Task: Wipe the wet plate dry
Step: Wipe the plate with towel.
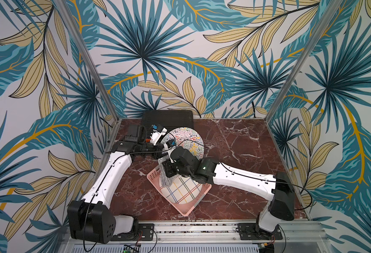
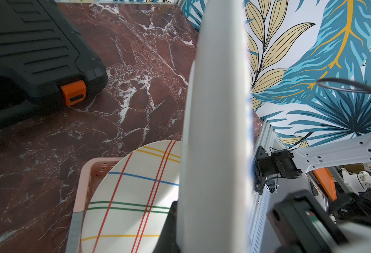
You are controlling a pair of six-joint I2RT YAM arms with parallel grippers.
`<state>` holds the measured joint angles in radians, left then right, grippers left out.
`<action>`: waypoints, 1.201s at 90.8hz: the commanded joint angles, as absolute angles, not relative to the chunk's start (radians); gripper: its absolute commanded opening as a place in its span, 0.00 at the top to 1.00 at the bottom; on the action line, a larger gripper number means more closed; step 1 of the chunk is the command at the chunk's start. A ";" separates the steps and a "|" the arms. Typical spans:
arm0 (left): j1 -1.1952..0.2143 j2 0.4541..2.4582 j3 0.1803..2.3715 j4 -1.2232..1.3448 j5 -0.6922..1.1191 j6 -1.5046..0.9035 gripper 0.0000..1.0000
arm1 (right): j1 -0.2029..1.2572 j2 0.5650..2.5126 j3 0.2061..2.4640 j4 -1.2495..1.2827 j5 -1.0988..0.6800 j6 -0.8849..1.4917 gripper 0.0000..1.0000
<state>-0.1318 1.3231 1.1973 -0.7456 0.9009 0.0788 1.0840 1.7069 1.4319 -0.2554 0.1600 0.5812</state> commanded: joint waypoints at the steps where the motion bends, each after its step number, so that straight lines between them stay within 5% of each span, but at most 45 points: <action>1: -0.148 1.274 1.227 -0.727 1.045 0.050 1.00 | 1.036 1.659 1.286 -0.229 0.213 0.638 1.00; 41: -0.147 1.259 1.221 -0.751 1.055 0.079 1.00 | 0.785 1.449 1.125 -0.207 0.236 0.640 1.00; 90: -0.235 1.205 1.198 -0.810 0.913 0.220 1.00 | 0.563 1.493 1.691 -0.628 0.066 0.585 1.00; 109: -0.294 1.202 1.244 -0.897 0.858 0.364 1.00 | 0.546 1.614 1.914 -0.698 -0.196 0.664 1.00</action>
<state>-0.2680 1.2209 1.1950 -0.8562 0.8692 0.2562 0.5457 1.5288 1.8553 -0.6018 -0.0116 0.6128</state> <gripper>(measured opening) 0.109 0.073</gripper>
